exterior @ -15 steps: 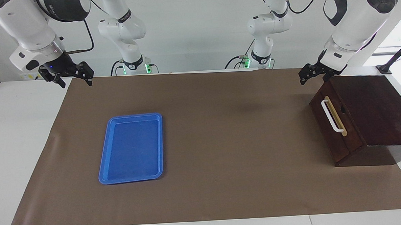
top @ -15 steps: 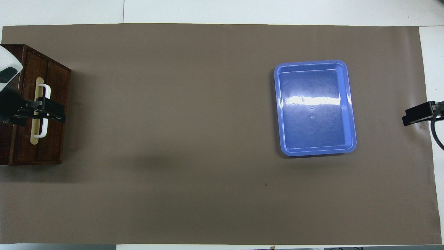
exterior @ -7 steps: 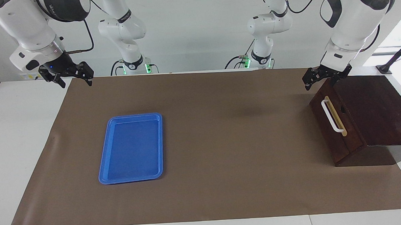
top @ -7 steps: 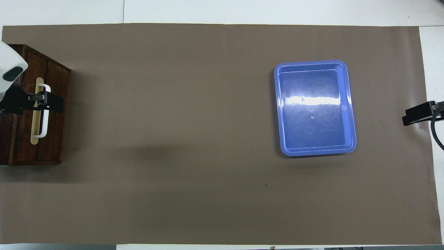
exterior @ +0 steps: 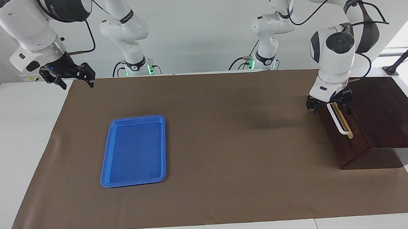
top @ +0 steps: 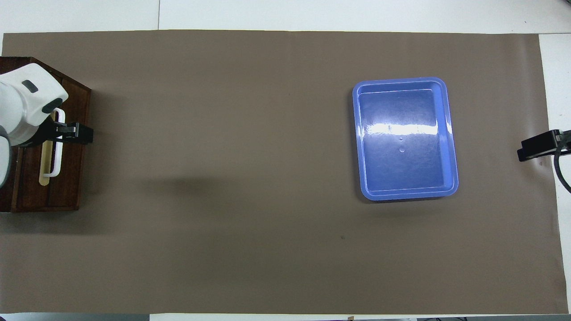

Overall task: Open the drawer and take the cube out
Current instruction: 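Pull the drawer open toward the robot with the left gripper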

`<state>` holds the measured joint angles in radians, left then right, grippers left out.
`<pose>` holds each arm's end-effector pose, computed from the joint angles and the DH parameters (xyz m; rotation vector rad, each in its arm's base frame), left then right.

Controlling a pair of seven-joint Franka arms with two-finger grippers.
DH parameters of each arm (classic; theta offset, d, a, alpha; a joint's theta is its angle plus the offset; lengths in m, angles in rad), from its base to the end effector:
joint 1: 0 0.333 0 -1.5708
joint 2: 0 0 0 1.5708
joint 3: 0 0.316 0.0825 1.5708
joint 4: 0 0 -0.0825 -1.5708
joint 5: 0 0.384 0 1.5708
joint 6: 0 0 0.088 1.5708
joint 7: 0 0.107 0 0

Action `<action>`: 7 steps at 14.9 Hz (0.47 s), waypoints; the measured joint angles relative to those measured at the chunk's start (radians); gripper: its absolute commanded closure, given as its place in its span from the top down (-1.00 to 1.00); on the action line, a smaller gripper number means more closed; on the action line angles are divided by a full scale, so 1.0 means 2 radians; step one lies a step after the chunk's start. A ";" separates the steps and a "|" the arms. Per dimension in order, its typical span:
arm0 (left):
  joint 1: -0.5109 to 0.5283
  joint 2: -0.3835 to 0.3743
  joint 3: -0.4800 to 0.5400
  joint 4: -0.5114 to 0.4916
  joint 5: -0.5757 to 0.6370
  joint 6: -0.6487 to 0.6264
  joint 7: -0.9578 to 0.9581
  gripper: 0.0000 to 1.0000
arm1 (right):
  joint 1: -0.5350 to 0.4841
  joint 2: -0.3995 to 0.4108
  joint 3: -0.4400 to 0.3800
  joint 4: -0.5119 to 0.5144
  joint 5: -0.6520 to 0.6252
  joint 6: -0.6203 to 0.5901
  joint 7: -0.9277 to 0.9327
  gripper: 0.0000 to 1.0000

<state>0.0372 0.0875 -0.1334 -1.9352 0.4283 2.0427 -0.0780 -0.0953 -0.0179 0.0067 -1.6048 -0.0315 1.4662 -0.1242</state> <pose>0.5831 -0.0316 0.4466 -2.7572 0.2912 -0.0752 0.5342 -0.0511 0.6100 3.1166 0.0533 -0.1925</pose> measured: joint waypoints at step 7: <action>0.026 0.038 0.001 -0.027 0.054 0.080 0.005 1.00 | 0.000 0.000 0.000 0.000 0.000 0.000 0.000 1.00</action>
<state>0.0898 0.1641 -0.1317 -1.9882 0.5370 2.2020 -0.0688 -0.0953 -0.0179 0.0068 -1.6048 -0.0315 1.4662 -0.1242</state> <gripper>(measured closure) 0.000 0.000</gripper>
